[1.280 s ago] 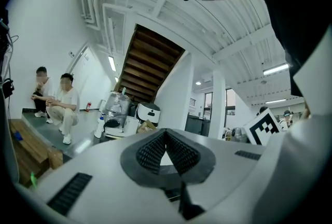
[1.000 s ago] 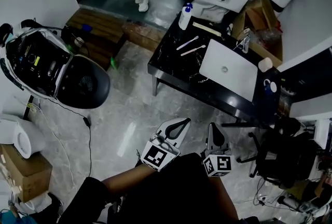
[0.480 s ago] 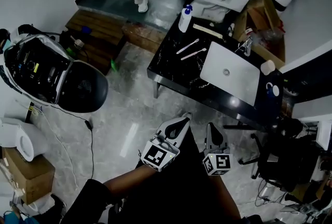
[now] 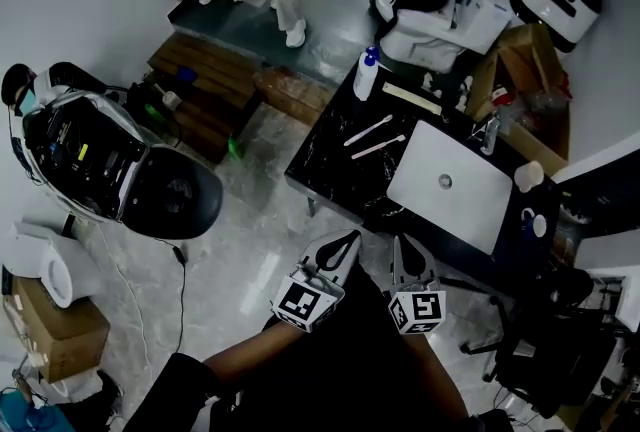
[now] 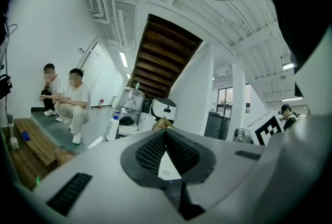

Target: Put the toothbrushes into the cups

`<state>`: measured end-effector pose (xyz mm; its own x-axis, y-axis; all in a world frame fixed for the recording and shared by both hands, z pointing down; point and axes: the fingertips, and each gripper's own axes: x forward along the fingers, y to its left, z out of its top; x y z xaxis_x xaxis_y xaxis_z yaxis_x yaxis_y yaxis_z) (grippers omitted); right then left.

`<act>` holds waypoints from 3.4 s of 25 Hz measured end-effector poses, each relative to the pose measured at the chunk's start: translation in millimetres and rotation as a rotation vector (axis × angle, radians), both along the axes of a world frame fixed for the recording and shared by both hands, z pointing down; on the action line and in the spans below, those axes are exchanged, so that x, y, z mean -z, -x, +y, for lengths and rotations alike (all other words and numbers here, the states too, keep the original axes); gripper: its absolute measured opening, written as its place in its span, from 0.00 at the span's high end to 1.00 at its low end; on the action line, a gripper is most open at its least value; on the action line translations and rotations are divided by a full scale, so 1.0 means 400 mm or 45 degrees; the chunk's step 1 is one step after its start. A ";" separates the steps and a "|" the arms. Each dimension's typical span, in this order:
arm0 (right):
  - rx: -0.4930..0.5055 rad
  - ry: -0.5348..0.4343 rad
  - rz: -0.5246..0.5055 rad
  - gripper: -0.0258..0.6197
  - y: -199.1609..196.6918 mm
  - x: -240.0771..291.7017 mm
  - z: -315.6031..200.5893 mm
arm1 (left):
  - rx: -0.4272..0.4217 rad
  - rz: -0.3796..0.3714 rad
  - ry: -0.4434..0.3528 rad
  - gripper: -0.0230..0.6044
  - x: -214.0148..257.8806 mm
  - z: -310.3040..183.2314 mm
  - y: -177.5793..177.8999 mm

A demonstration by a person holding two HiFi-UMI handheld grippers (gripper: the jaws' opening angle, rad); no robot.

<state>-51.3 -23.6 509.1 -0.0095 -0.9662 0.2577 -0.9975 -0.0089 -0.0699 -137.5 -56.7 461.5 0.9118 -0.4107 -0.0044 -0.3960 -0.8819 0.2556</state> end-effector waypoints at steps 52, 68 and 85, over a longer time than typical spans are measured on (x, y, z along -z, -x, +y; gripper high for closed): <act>1.591 0.618 0.877 0.77 -0.135 -0.507 -0.618 | 0.523 -0.191 0.181 0.94 -0.132 -0.408 -0.117; 1.727 0.760 1.016 0.86 -0.119 -0.560 -0.590 | 0.563 -0.148 0.163 0.94 -0.118 -0.385 -0.085; 1.217 0.432 0.868 0.87 -0.110 -0.326 -0.485 | 0.402 -0.070 0.132 0.94 -0.083 -0.261 -0.011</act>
